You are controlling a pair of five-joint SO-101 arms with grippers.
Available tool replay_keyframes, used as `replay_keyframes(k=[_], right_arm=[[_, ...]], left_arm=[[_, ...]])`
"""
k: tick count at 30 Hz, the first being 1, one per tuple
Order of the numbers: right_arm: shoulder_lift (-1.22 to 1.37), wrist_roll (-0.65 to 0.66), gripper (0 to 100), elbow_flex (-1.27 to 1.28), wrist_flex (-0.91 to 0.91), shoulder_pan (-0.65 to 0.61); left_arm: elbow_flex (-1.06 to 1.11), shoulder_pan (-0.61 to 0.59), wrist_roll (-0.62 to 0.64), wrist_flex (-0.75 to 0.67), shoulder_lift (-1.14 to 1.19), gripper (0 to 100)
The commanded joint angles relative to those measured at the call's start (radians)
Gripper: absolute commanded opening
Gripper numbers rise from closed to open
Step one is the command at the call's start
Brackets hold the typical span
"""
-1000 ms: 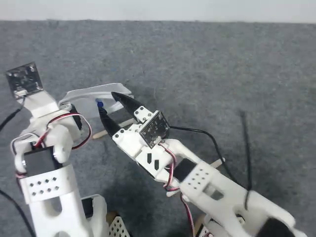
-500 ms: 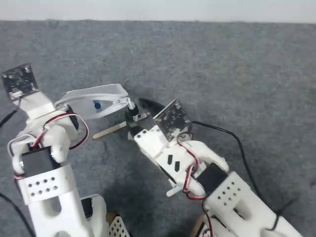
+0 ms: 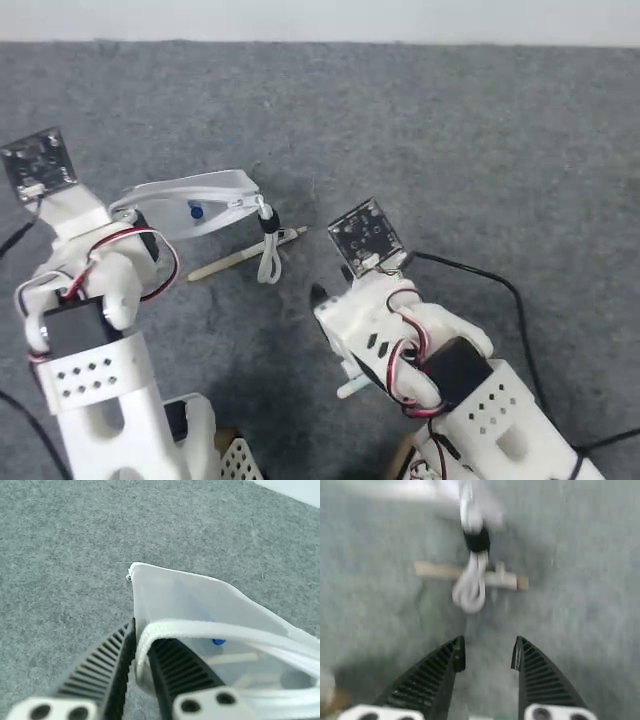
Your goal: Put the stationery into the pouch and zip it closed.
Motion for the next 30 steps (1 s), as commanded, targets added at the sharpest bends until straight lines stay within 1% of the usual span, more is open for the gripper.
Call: replay_keyframes(k=[1,8,13,20,25,27,30], right_arm=[[-0.036,0.080,15.1,-0.071,0.114,0.012],[-0.031,0.270,15.1,-0.071,0.292,0.007],[0.073,0.400,15.4,-0.071,0.367,0.005],[0.277,0.601,15.6,-0.072,0.377,0.005],[0.328,0.723,15.6,-0.072,0.367,0.005],[0.340,0.761,15.6,-0.071,0.364,-0.010],[0.371,0.767,15.6,-0.058,0.325,-0.035]], left_arm=[[-0.010,-0.005,0.012,-0.038,-0.005,1],[-0.010,-0.005,0.012,-0.038,-0.005,1],[-0.010,-0.005,0.012,-0.038,-0.005,1],[-0.010,-0.006,0.012,-0.038,0.000,1],[-0.010,-0.006,0.012,-0.038,0.000,1],[-0.010,-0.006,0.012,-0.040,0.002,1],[-0.010,-0.006,0.012,-0.040,0.002,1]])
